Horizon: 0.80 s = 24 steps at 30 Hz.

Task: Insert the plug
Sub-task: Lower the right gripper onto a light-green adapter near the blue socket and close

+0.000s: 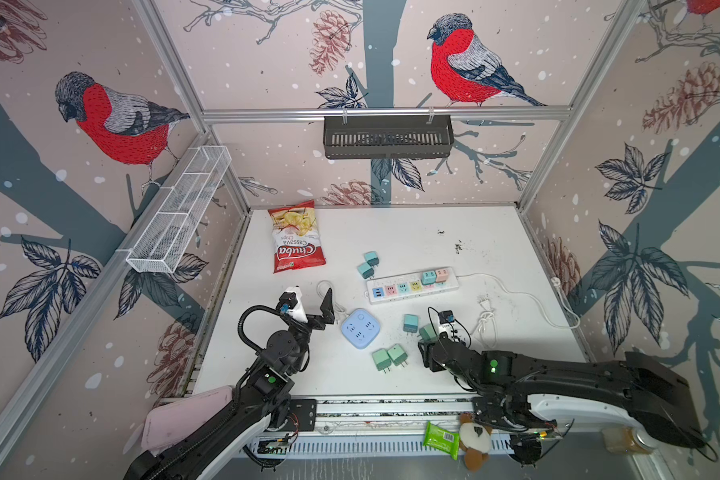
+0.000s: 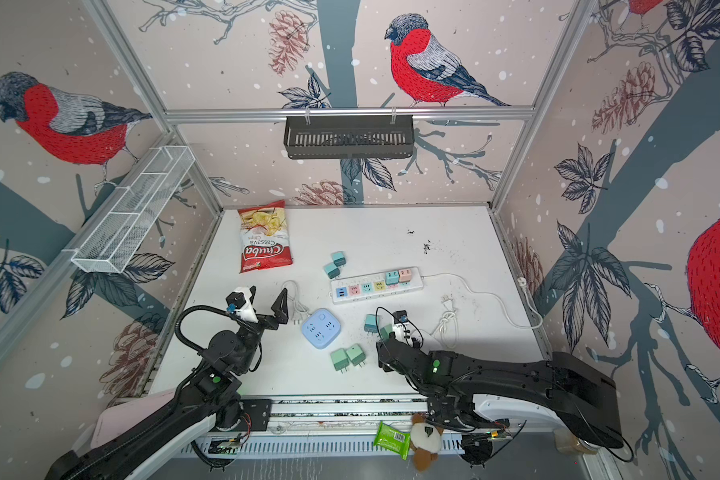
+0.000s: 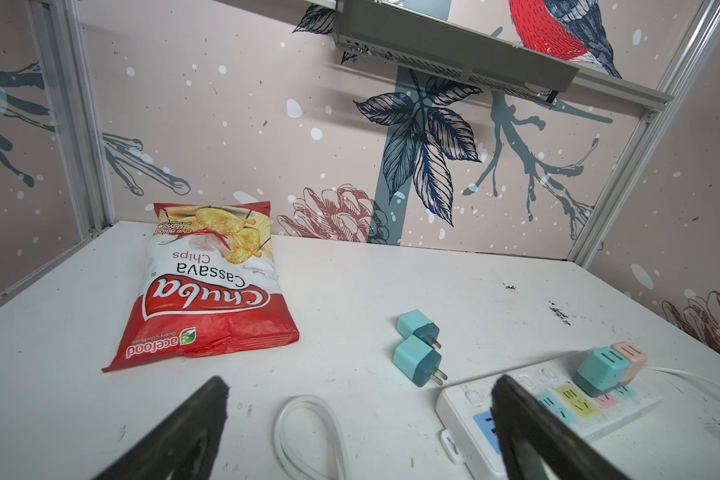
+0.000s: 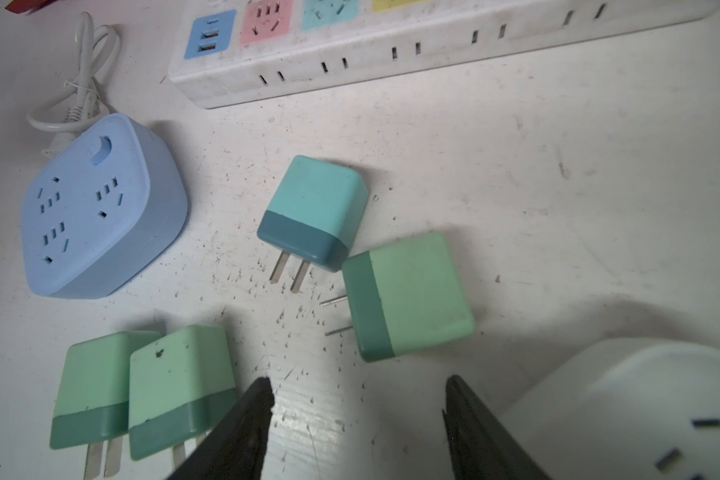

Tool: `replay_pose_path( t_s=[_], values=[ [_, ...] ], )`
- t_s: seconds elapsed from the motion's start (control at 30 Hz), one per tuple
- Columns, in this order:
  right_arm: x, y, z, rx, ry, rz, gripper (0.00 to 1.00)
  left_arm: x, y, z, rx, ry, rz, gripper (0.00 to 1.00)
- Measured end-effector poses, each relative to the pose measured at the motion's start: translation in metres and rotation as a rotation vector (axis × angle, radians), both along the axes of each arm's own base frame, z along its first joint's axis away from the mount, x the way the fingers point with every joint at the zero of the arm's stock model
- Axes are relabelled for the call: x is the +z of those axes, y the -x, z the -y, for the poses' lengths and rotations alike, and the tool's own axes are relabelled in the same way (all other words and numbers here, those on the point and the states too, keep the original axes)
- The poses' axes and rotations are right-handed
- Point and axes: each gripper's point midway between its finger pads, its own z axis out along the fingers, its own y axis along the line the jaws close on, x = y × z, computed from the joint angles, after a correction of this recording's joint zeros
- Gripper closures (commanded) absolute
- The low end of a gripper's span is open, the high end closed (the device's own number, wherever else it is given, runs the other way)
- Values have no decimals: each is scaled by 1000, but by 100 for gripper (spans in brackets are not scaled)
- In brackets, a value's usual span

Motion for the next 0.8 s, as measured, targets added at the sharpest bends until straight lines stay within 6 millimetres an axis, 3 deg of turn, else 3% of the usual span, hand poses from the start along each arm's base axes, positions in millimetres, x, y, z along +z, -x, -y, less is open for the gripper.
replay_pose_path(
  t_s=[0.8],
  values=[
    [-18,-53,-3,-91,77,-3,42,0,0,0,-2,-1,-1,2]
  ],
)
